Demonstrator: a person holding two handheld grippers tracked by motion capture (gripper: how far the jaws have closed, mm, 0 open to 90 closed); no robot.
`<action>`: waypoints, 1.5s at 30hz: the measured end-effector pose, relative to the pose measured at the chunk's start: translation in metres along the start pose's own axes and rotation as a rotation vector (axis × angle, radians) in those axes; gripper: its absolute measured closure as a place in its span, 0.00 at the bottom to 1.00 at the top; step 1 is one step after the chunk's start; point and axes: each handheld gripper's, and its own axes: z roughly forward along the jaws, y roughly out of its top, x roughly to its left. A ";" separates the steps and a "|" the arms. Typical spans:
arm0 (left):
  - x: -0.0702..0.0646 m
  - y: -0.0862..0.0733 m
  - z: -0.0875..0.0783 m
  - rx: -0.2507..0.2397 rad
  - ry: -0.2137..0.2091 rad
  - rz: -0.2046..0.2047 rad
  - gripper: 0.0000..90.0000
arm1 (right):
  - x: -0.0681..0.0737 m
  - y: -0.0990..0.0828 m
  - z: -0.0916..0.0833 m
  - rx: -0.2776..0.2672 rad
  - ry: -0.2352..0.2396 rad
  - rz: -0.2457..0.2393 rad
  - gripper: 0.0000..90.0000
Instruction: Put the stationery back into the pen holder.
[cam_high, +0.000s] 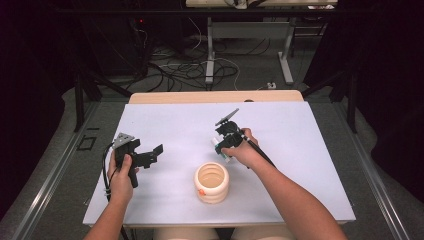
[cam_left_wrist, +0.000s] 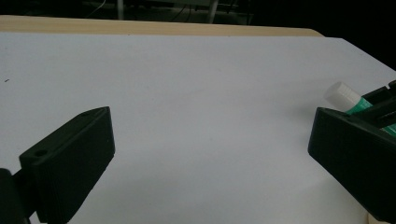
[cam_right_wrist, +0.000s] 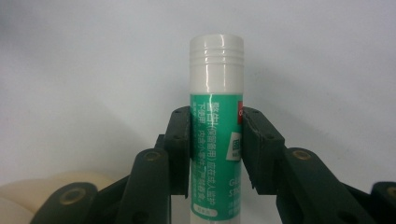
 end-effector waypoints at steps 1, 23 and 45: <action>0.000 0.000 0.000 -0.001 0.000 0.000 0.01 | 0.001 0.001 -0.003 0.011 -0.010 0.004 0.73; 0.004 0.003 -0.004 -0.024 0.008 -0.016 0.01 | 0.018 0.001 -0.063 -0.431 0.018 -0.098 0.73; 0.003 0.002 -0.003 -0.030 0.012 -0.016 0.01 | 0.028 -0.040 -0.102 -0.577 0.135 -0.092 0.73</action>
